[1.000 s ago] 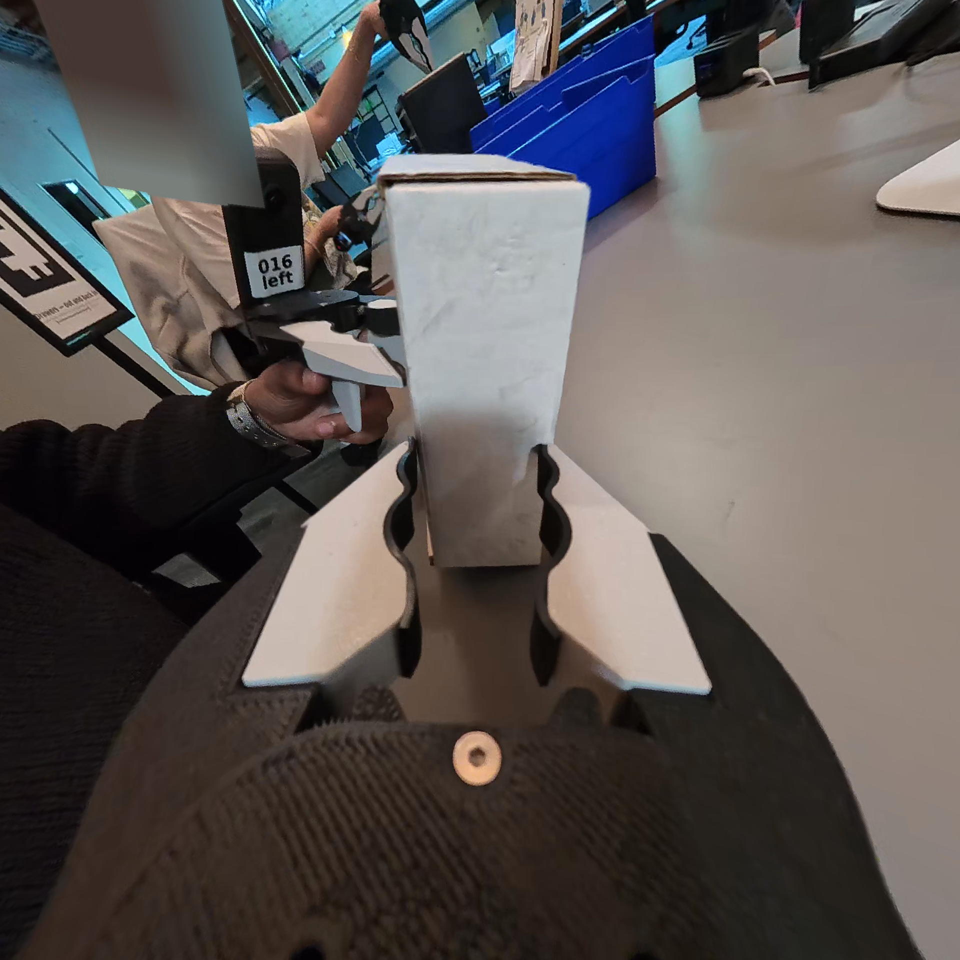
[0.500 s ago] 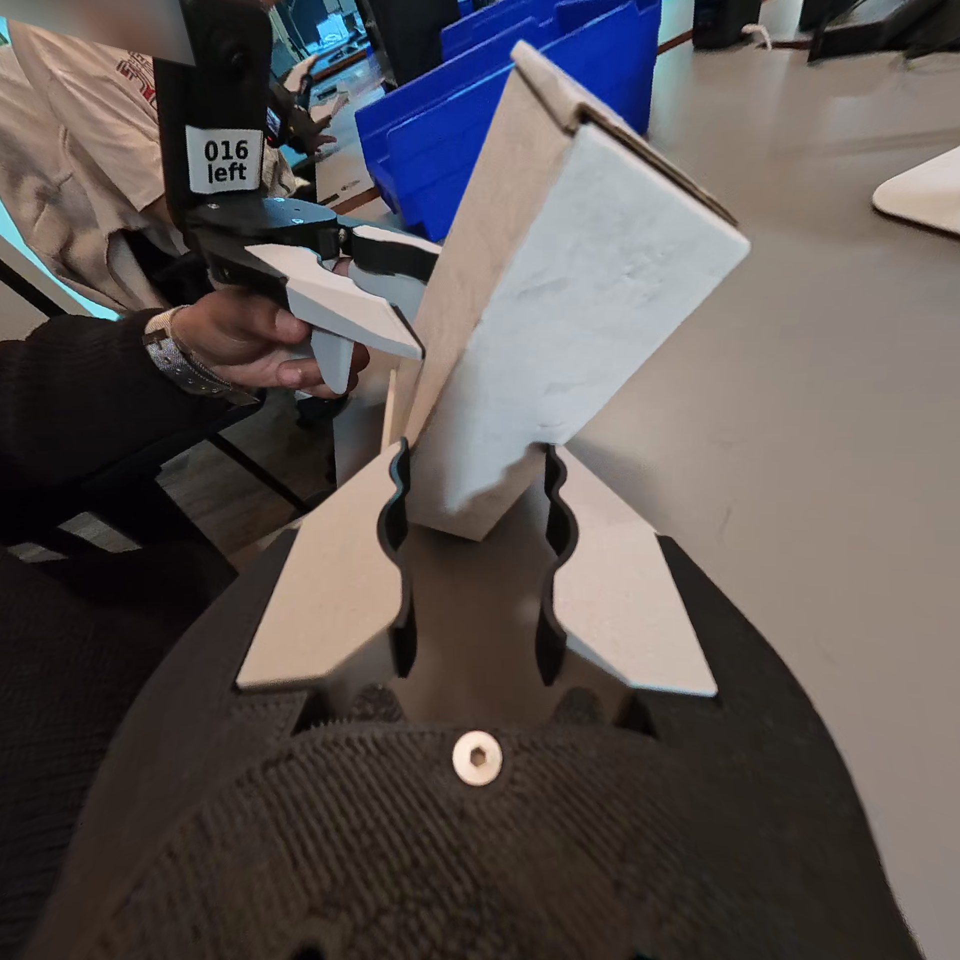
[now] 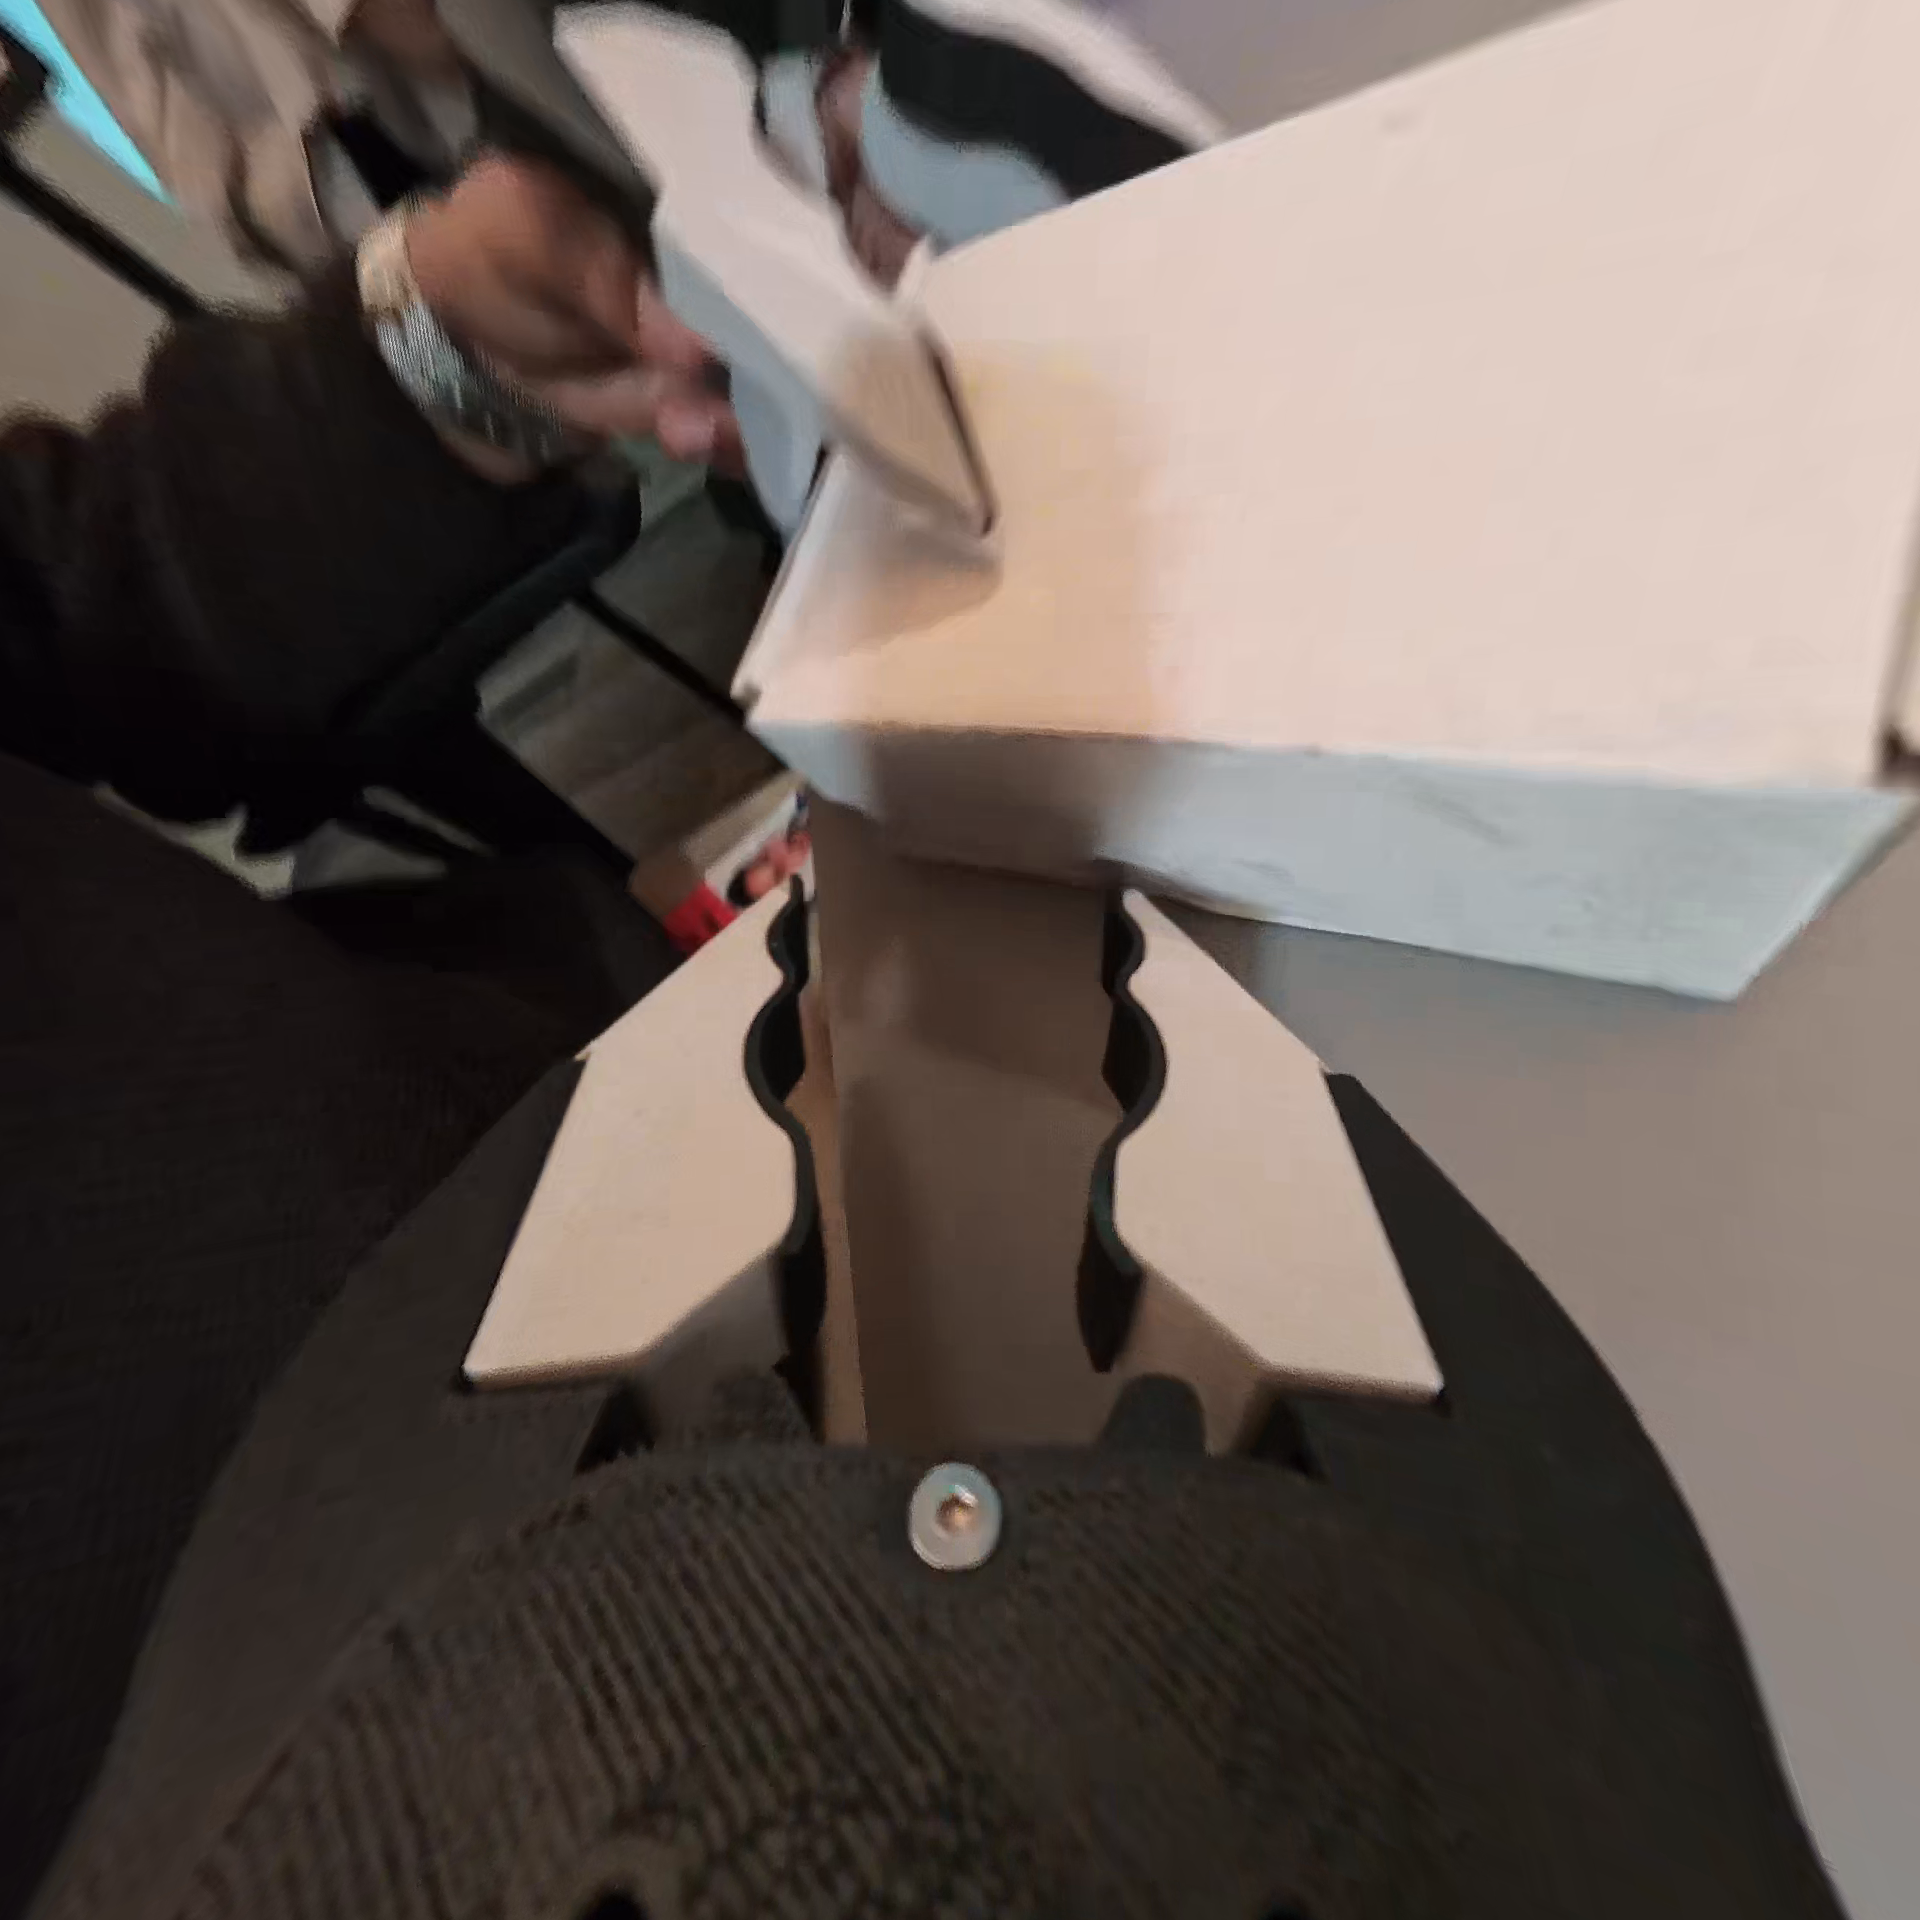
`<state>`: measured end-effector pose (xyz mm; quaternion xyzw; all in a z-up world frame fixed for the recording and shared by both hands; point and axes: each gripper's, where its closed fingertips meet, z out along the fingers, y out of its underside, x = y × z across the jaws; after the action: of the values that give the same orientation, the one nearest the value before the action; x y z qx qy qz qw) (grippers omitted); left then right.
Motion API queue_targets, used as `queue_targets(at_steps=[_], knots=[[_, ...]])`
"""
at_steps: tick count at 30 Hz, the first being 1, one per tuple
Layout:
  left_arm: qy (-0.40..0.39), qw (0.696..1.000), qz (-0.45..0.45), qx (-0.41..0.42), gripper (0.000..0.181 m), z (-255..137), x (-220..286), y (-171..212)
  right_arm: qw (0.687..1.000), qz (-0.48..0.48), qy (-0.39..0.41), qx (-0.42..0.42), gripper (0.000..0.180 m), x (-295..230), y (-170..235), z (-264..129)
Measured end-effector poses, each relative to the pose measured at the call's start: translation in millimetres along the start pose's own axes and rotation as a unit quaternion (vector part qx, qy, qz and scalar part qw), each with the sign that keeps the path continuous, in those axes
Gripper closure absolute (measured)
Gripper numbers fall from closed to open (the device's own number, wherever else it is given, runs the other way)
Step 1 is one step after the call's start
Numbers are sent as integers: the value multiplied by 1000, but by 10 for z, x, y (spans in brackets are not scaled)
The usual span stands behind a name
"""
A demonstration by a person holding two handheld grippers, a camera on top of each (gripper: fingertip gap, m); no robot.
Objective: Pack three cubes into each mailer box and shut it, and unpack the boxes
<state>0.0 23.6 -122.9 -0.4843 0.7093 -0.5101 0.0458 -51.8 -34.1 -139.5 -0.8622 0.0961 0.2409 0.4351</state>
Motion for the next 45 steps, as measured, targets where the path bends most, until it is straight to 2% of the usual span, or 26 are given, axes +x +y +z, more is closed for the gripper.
queue_targets(at_steps=[1, 4, 8, 10, 13, 16, 20, 24, 28, 35, 41, 45], knots=[[0, 1000, 5, -9, 98, 3, 16, 16, 999, -14, -5, -28, 129, -39, 89, -22], [-35, 999, 17, -11, 91, -163, 35, -28, 993, -79, 29, -83, 123, -29, 261, -235], [-98, 990, 33, 98, 63, -499, 208, -280, 977, -133, 166, -31, 113, 461, 101, -686], [-130, 982, 56, 128, 49, -522, 333, -214, 982, -108, 152, 28, 105, 540, -93, -821], [-205, 965, 123, 107, 46, -461, 383, 36, 987, -74, 85, 111, 103, 507, -379, -902], [-246, 949, 178, 83, 44, -371, 370, 150, 986, -100, 94, 95, 101, 616, -408, -817], [-220, 960, 168, 37, 42, -181, 357, 287, 986, -126, 87, 61, 101, 619, -337, -611], [-235, 953, 188, 28, 44, -189, 254, 278, 985, -143, 88, 45, 104, 584, -267, -509], [-268, 941, 208, 16, 61, -265, 112, 250, 986, -134, 84, 53, 107, 579, -272, -500], [-219, 951, 214, 30, 47, -467, 41, 230, 986, -131, 71, 69, 111, 497, -293, -525], [-128, 959, 254, -12, 42, -344, 134, 329, 988, -130, 64, 56, 114, 463, -242, -476], [-117, 956, 265, -40, 34, -247, 75, 403, 989, -127, 59, 54, 115, 438, -236, -451]])
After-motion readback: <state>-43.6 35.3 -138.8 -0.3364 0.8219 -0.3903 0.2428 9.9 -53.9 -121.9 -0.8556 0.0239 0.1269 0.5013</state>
